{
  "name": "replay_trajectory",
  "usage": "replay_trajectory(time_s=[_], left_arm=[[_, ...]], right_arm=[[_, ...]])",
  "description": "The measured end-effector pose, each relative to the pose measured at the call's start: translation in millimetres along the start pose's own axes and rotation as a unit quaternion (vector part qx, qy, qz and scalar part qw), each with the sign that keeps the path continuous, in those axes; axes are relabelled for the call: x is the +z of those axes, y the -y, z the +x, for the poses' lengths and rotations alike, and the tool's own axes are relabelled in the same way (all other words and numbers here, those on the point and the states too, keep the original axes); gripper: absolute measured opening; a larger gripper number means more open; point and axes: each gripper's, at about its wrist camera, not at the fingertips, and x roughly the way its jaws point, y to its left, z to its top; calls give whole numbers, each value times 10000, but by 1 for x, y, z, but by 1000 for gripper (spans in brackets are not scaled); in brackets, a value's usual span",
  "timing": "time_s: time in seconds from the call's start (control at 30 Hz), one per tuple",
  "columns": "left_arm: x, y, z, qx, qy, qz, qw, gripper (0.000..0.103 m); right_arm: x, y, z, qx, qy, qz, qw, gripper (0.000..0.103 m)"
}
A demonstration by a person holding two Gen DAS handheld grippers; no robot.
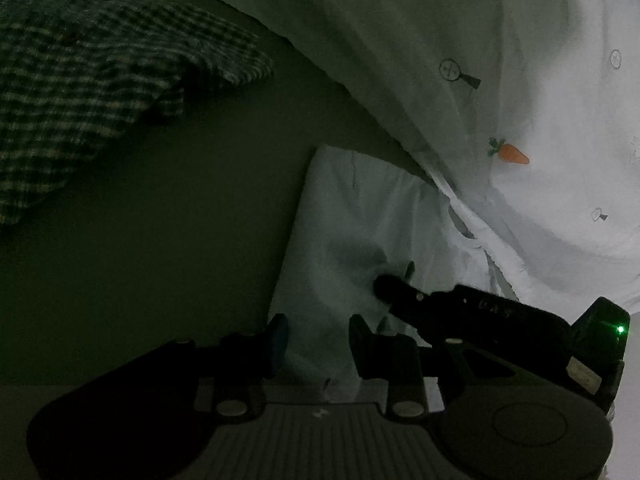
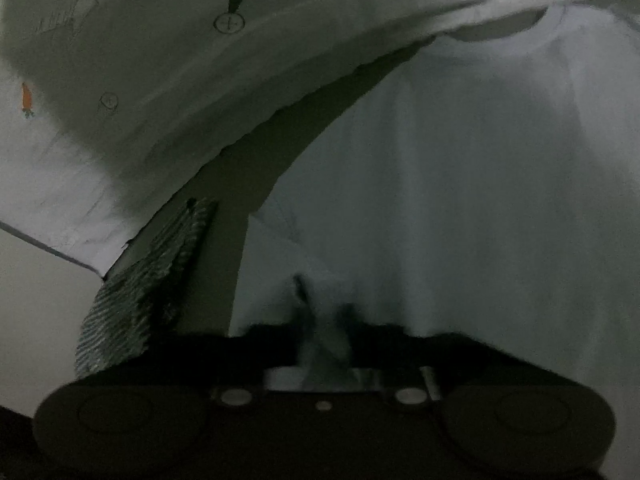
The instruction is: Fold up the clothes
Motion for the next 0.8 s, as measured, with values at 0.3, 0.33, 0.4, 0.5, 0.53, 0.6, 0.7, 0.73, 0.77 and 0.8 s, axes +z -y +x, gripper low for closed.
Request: replay_trajectory(time_s=[0.3, 0.33, 0.4, 0.5, 0.53, 0.6, 0.7, 0.73, 0.77, 0.8], left_arm=[[-9, 9, -16, 261, 334, -37, 9991, 34], [-11, 11, -17, 302, 364, -78, 9989, 34], [-16, 13, -18, 392, 416, -174, 9982, 34], [-26, 21, -20, 488, 558, -293, 9968, 35], [-29, 24, -21, 520, 609, -326, 9963, 35], [-37, 32, -21, 627, 708, -391, 9947, 35], [-48, 45, -20, 831, 812, -441, 9922, 36], [-52, 49, -19, 899, 826, -448, 9915, 36], [-55, 53, -17, 965, 837, -456, 9908, 36], [-58, 57, -15, 1036, 841, -469, 9899, 36]], right_arm=[[13, 12, -24, 493, 166, 92, 9986, 2], [17, 15, -28, 591, 183, 150, 9980, 2], [25, 28, -35, 907, 186, 442, 9947, 2], [39, 62, -40, 1417, 64, 1265, 9818, 2], [43, 72, -42, 1524, 34, 1477, 9772, 2], [52, 86, -46, 1517, -1, 1475, 9774, 2], [66, 104, -53, 1461, -58, 1332, 9802, 2], [71, 110, -55, 1442, -77, 1285, 9811, 2], [76, 115, -57, 1434, -95, 1227, 9820, 2], [81, 119, -57, 1430, -108, 1144, 9830, 2]])
